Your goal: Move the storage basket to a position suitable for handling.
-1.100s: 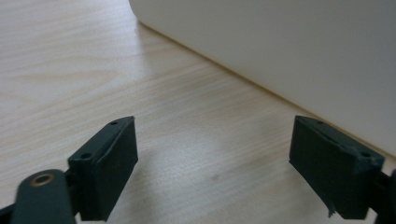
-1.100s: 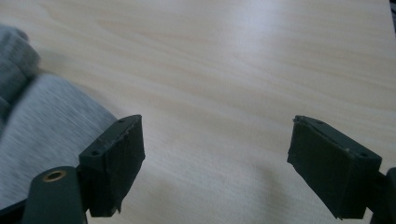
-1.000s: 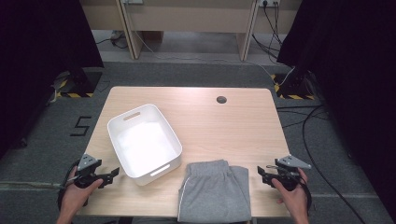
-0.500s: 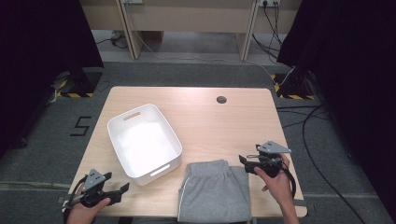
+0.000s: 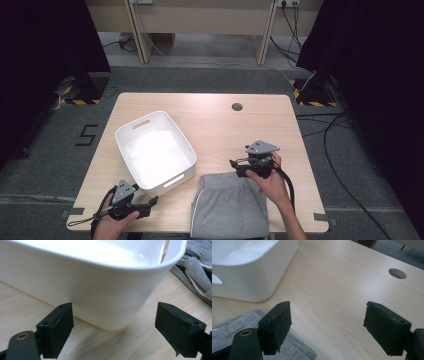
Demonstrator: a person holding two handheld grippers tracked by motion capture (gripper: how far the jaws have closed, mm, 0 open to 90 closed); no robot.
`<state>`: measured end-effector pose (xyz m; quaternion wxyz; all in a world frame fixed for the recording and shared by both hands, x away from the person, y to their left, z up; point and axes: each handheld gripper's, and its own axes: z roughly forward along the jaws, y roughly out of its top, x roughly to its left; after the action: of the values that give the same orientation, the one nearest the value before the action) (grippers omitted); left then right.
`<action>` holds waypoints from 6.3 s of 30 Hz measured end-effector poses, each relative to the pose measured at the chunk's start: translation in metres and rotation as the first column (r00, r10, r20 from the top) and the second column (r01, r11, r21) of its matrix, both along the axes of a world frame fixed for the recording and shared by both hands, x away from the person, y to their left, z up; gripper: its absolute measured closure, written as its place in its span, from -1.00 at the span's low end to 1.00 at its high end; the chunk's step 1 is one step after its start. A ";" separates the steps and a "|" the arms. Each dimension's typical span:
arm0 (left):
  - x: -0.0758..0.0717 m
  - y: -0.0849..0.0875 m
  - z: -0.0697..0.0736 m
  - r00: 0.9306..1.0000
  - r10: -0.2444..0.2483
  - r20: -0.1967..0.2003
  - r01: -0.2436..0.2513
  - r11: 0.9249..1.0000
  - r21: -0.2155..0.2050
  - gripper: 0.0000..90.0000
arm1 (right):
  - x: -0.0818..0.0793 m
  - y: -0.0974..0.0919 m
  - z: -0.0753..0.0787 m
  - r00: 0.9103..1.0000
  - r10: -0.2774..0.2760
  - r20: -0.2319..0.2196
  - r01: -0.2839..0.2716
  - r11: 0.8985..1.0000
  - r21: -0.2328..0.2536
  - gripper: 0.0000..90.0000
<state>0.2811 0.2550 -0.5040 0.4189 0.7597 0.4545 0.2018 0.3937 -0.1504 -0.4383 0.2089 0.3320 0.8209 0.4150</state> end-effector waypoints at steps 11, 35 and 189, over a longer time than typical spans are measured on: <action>0.023 -0.038 0.006 0.995 -0.101 0.010 0.101 0.995 0.001 -0.66 | 0.010 0.027 0.004 0.999 0.035 0.004 -0.035 0.999 0.022 -0.51; 0.052 -0.021 0.010 0.999 -0.043 0.024 0.044 0.997 -0.065 -0.64 | 0.046 0.097 -0.002 0.988 0.043 -0.148 -0.030 0.996 0.088 -0.63; 0.059 -0.038 0.014 0.998 -0.064 0.029 0.067 0.990 -0.124 -0.64 | 0.018 -0.060 0.015 0.992 -0.121 0.024 0.119 0.991 0.062 -0.23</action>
<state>0.3406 0.2170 -0.4898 0.4778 0.7439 0.4357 0.1685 0.4122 -0.2100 -0.4233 0.2345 0.3812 0.7836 0.4309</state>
